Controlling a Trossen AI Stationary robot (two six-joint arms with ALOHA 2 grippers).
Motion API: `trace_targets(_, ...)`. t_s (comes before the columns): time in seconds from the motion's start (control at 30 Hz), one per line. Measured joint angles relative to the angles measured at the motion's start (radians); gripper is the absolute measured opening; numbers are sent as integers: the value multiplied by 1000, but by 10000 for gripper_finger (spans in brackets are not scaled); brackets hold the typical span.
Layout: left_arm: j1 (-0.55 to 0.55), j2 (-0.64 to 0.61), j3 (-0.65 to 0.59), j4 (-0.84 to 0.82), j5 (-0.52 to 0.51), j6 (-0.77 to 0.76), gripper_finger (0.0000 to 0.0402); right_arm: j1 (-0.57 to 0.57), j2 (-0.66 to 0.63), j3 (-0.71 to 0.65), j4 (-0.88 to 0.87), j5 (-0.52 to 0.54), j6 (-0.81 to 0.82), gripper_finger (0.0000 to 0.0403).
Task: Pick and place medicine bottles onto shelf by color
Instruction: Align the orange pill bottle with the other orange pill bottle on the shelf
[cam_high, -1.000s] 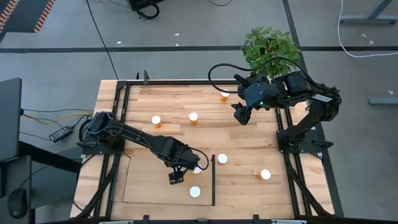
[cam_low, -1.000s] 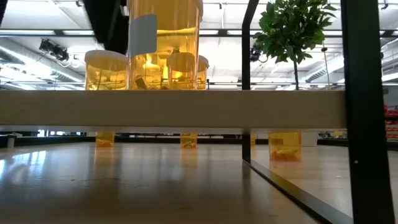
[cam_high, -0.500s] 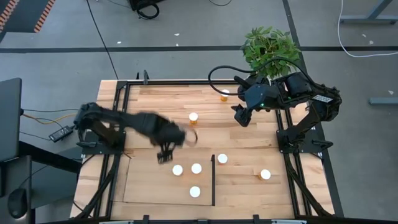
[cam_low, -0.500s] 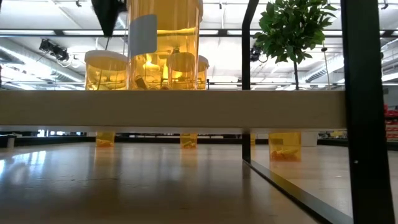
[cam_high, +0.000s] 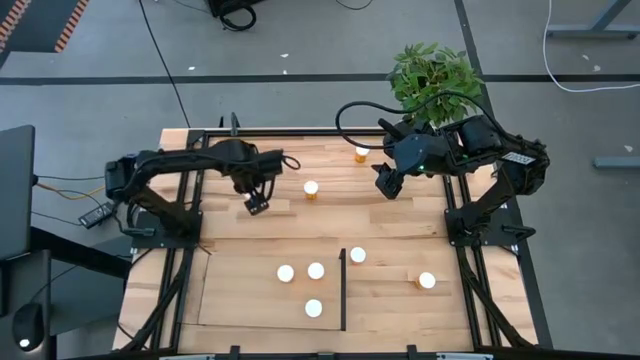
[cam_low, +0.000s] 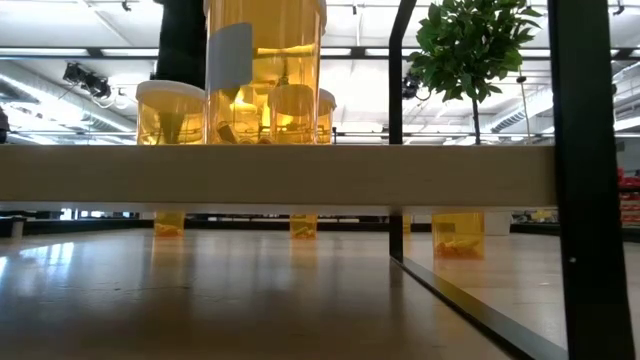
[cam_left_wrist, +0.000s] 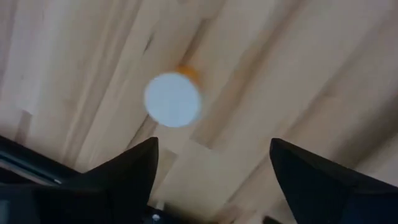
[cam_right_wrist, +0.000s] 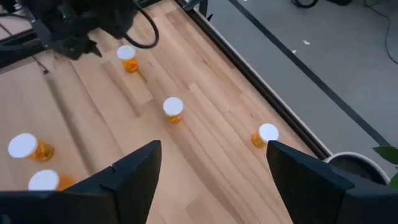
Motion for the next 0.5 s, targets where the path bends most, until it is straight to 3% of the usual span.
trace_targets(0.27, 146, 0, -132, 204, 12, 41, 379, -31, 0, 0, 0, 8, 26, 299)
trace_targets(0.5, 175, 38, -198, 228, 44, 67, 385, -64, 0, 0, 0, -10, 27, 299)
